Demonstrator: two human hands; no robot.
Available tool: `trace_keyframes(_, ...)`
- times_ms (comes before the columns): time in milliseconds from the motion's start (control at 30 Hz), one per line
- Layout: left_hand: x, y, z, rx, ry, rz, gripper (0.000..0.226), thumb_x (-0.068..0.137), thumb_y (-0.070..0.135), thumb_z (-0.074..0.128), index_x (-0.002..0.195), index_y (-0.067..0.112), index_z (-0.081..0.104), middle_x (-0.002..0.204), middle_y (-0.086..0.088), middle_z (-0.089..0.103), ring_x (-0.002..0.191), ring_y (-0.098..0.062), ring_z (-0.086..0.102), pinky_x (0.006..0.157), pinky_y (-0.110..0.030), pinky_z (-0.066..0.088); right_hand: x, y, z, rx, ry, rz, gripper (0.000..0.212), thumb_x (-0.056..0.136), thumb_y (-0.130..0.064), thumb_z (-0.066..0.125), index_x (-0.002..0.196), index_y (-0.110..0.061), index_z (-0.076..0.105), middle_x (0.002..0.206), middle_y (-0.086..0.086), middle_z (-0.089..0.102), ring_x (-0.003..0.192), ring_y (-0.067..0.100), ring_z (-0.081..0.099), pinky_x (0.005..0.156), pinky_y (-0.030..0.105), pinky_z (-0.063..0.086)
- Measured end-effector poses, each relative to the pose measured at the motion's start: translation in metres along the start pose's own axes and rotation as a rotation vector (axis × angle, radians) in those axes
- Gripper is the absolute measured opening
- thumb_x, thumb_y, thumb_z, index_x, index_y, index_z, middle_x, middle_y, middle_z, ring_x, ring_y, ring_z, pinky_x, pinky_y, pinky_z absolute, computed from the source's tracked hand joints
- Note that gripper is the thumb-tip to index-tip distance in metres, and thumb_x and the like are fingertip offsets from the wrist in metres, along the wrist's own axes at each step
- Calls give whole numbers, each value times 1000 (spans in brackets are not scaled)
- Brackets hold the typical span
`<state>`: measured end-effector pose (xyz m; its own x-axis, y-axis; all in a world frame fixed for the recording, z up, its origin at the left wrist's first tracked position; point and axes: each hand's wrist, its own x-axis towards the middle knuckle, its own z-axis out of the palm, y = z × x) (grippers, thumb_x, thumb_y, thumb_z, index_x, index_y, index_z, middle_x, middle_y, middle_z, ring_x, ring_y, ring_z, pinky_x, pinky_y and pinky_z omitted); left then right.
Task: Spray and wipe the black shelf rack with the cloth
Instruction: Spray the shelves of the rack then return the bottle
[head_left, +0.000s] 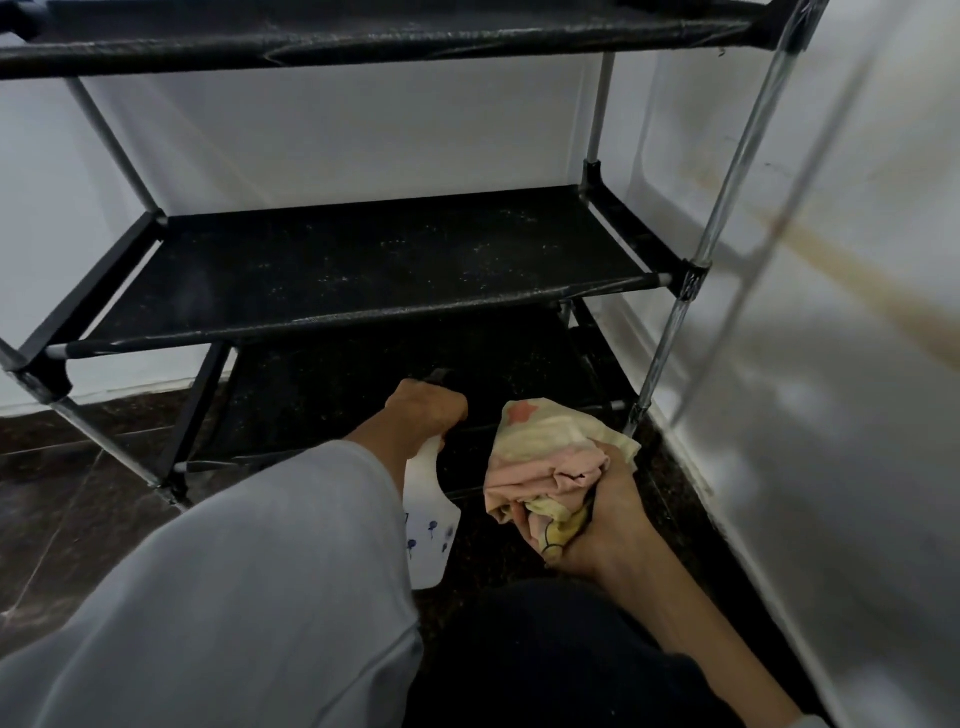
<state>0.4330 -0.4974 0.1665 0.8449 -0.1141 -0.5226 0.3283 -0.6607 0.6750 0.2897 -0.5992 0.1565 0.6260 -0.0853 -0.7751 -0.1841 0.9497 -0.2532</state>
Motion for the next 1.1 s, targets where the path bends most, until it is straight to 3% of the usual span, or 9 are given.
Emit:
trace_keyframes(167, -8, 9, 16, 32, -156, -20, 12, 84, 12, 69, 88, 5, 61, 70, -7, 57, 55, -14, 50, 42, -23, 44, 3, -4, -9, 9, -24, -10, 60, 91, -55, 45, 130, -11, 56, 96, 17, 61, 81, 31, 57, 66, 37, 49)
trace_keyframes(267, -8, 12, 26, 49, -168, -15, 16, 85, 12, 66, 95, 2, 60, 76, -11, 56, 59, -18, 52, 49, -26, 43, 5, -6, -13, 1, -15, -52, 55, 90, -53, 47, 120, -8, 61, 87, 17, 63, 79, 31, 58, 69, 39, 48)
trace_keyframes(333, -6, 15, 31, 68, -147, -4, 9, 87, 7, 59, 82, 2, 53, 77, -13, 54, 63, -20, 51, 54, -27, 44, 3, -10, -15, 1, -9, -46, 51, 88, -53, 50, 98, -5, 65, 75, 18, 69, 79, 33, 60, 70, 40, 48)
trace_keyframes(433, -5, 20, 37, 105, -151, 4, 17, 89, 6, 56, 75, 6, 47, 74, -11, 51, 62, -19, 49, 55, -25, 44, 2, -18, -21, -7, -6, -62, 50, 88, -53, 51, 91, -5, 65, 65, 19, 70, 80, 33, 61, 72, 40, 48)
trace_keyframes(567, -6, 28, 53, 50, -238, 7, 15, 83, 6, 66, 95, 2, 58, 74, -10, 56, 61, -17, 52, 52, -25, 45, 2, -25, -27, 11, 11, -58, 49, 87, -53, 52, 95, -7, 66, 82, 19, 69, 82, 33, 61, 75, 41, 49)
trace_keyframes(733, -8, 34, 67, 207, -179, 37, 20, 89, 5, 54, 71, 7, 45, 74, -11, 50, 65, -20, 50, 75, -30, 50, 2, -33, -36, 19, 24, -36, 54, 85, -56, 51, 103, -8, 66, 94, 18, 66, 82, 31, 61, 59, 41, 55)
trace_keyframes(833, -12, 37, 71, 272, -235, 20, 1, 88, 2, 52, 87, 3, 52, 77, -12, 48, 67, -20, 48, 68, -29, 47, 0, -36, -39, 27, 19, -34, 54, 85, -56, 50, 102, -7, 65, 94, 18, 66, 81, 31, 61, 55, 40, 55)
trace_keyframes(933, -14, 33, 71, 242, -285, 0, 21, 85, 4, 56, 106, -1, 54, 80, -14, 52, 65, -20, 50, 52, -26, 44, -1, -35, -40, 44, 28, -35, 54, 85, -57, 49, 98, -7, 65, 94, 18, 64, 80, 31, 60, 53, 39, 55)
trace_keyframes(1100, -16, 21, 60, 121, -296, -36, 55, 82, 7, 60, 134, 1, 42, 95, -17, 57, 65, -21, 54, 49, -26, 43, -5, -26, -35, 46, 28, -40, 56, 87, -59, 45, 94, -6, 63, 93, 18, 63, 78, 32, 58, 54, 31, 54)
